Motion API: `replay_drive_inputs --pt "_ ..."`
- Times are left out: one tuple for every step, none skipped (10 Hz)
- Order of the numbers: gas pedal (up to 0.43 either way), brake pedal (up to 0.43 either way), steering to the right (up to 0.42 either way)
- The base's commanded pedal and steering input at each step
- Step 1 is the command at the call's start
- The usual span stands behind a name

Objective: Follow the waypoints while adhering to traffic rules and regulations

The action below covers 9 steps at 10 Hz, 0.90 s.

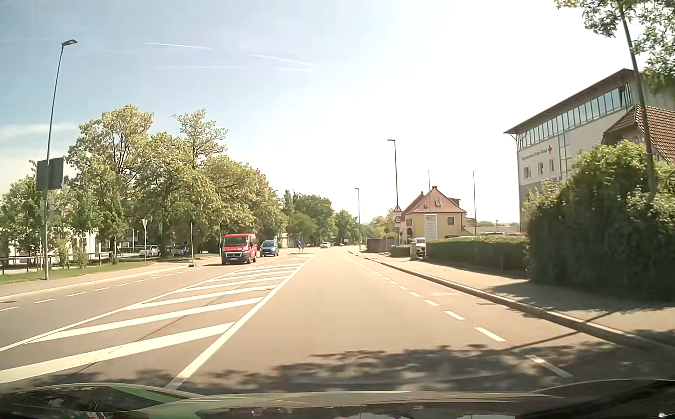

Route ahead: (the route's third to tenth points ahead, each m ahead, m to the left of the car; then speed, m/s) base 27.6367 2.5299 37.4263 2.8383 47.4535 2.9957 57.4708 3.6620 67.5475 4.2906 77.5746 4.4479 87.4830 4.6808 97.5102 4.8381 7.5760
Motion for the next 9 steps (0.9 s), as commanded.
replay_drive_inputs --pt "0.189 0.0 -0.002" --pt "0.157 0.0 -0.006" --pt "0.15 0.0 -0.01" --pt "0.138 0.0 -0.012" --pt "0.11 0.0 -0.016" --pt "0.098 0.0 -0.02" --pt "0.098 0.0 -0.02" --pt "0.098 0.0 -0.02" --pt "0.098 0.0 -0.02"
